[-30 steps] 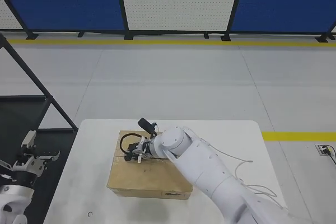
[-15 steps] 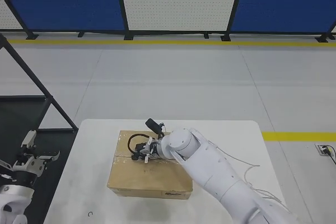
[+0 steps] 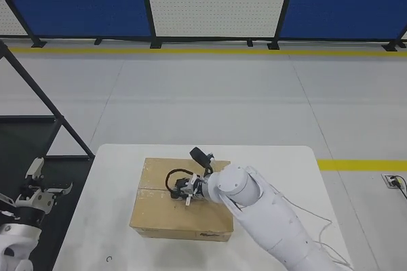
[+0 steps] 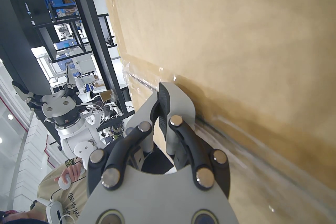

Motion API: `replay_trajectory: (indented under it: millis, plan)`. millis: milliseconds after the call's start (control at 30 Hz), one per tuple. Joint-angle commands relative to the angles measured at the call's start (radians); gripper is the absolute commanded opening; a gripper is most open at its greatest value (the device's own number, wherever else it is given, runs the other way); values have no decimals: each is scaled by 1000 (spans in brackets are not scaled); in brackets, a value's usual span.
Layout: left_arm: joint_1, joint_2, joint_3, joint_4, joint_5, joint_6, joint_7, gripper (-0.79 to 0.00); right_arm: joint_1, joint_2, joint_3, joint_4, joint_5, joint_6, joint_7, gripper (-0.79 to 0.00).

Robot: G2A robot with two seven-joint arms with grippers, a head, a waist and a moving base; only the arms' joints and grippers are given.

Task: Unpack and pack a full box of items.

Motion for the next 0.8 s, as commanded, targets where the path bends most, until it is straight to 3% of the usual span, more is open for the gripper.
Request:
replay_trajectory:
  millis: [0, 200, 767]
  plan:
    - [0, 0, 0, 0, 0, 0, 0, 0, -45, 20, 33, -81, -37, 38, 10, -785]
    - [0, 0, 0, 0, 0, 0, 0, 0, -144, 61, 111, -221, -116, 128, 14, -785]
    - [0, 0, 0, 0, 0, 0, 0, 0, -258, 101, 229, -313, -137, 198, -23, -785]
